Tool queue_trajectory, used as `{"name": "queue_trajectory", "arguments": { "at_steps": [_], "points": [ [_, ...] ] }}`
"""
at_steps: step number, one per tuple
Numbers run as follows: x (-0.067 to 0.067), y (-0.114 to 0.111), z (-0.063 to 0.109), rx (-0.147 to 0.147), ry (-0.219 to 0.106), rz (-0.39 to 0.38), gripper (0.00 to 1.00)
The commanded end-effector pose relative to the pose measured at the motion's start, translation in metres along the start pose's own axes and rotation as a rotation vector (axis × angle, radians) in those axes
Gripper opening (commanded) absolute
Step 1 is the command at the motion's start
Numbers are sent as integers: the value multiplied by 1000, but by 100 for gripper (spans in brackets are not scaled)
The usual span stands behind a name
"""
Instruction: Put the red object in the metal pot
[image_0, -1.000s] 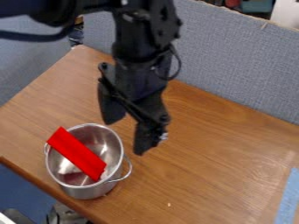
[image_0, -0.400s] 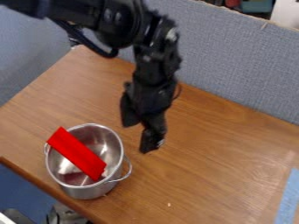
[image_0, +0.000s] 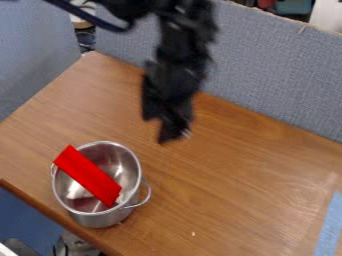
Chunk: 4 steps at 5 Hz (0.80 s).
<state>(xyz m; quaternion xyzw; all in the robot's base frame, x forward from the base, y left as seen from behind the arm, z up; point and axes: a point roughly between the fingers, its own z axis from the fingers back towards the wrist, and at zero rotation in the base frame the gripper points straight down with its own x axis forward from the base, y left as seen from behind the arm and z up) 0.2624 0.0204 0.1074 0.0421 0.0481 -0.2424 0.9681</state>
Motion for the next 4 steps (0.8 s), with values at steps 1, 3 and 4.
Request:
{"name": "queue_trajectory", "arguments": {
  "at_steps": [1, 3, 4],
  "points": [
    [-7, 36, 27, 39, -87, -99, 100],
    [-30, 35, 42, 38, -61, -83, 100],
    [-40, 8, 34, 20, -77, -141, 100]
  ]
}}
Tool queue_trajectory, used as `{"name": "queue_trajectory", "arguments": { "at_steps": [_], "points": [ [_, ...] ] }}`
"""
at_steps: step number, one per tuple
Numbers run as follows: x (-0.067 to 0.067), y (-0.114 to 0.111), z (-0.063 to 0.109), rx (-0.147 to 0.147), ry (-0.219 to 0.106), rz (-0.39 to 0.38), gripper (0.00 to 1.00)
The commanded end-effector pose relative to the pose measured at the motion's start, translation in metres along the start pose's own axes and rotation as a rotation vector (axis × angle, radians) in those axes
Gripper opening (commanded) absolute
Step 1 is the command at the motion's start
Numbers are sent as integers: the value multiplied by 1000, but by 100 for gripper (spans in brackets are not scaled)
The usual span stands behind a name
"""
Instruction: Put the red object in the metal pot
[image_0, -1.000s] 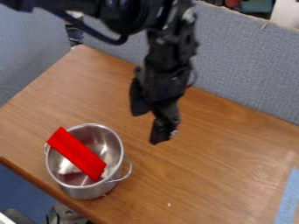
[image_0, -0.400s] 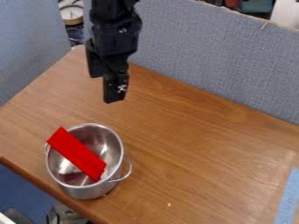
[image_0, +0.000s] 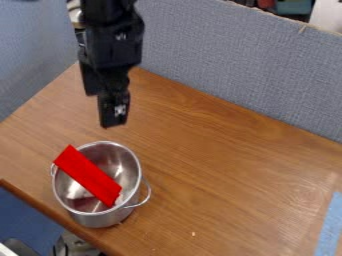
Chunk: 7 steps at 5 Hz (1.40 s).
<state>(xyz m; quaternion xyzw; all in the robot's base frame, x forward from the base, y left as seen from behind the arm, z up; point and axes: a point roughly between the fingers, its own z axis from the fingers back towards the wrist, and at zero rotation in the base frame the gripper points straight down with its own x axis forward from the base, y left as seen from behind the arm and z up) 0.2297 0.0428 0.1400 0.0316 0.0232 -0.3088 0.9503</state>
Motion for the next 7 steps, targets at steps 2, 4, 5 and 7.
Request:
{"name": "queue_trajectory", "arguments": {
  "at_steps": [2, 4, 5, 7],
  "points": [
    [34, -24, 7, -6, -48, -234, 100],
    [37, -71, 11, -8, -73, -516, 100],
    [38, -80, -6, -8, -73, -509, 100],
    [46, -75, -28, -2, -86, -406, 100]
  ]
}}
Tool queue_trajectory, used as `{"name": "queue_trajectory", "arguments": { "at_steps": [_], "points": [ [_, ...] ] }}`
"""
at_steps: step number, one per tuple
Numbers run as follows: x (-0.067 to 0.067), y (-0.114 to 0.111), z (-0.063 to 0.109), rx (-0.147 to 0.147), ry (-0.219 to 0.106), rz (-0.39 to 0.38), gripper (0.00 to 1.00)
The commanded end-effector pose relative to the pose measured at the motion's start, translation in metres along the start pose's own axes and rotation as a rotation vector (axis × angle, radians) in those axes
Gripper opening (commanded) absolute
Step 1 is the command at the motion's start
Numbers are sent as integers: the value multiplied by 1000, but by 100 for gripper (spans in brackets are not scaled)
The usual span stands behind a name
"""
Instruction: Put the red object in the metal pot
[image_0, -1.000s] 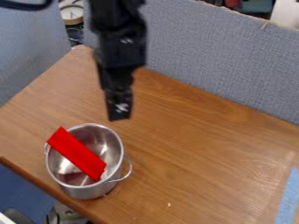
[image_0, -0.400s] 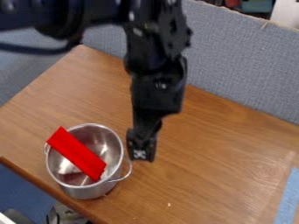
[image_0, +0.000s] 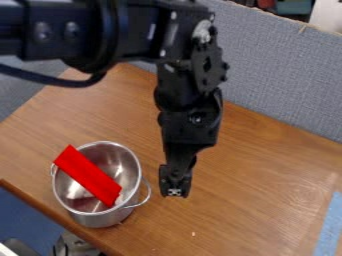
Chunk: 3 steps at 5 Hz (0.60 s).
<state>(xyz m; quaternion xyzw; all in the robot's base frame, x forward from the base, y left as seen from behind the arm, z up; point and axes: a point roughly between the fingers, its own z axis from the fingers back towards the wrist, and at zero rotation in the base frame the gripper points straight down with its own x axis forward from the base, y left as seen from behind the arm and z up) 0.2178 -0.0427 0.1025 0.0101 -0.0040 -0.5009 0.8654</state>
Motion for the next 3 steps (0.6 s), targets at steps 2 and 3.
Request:
{"name": "queue_trajectory", "arguments": {
  "at_steps": [2, 3],
  "points": [
    [-1, 49, 11, -20, 10, 70, 100],
    [16, 31, -5, -23, 16, -143, 100]
  ]
}}
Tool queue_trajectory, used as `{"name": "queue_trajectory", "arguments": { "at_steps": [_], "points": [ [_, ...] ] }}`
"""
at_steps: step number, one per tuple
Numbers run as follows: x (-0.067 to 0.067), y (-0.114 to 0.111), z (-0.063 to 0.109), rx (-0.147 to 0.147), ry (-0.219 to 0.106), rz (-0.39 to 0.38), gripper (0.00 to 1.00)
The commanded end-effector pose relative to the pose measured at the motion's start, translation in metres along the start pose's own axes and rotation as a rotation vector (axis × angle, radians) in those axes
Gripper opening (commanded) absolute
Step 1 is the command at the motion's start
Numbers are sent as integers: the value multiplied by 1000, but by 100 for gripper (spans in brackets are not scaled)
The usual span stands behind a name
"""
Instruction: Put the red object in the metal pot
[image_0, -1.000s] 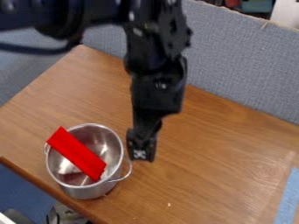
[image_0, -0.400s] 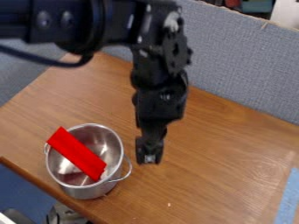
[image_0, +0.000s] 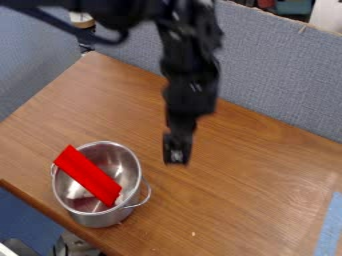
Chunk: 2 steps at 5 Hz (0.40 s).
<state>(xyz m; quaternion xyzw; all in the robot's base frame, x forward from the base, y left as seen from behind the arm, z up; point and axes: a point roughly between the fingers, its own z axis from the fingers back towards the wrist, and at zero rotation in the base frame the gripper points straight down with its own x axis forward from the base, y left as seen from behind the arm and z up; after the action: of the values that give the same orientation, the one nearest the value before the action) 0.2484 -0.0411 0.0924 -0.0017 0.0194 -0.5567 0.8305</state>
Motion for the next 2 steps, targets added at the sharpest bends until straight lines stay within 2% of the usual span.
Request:
{"name": "queue_trajectory", "arguments": {
  "at_steps": [1, 2],
  "points": [
    [16, -17, -8, 20, -12, -166, 100],
    [-25, -3, 18, 2, -14, 31, 100]
  ]
}}
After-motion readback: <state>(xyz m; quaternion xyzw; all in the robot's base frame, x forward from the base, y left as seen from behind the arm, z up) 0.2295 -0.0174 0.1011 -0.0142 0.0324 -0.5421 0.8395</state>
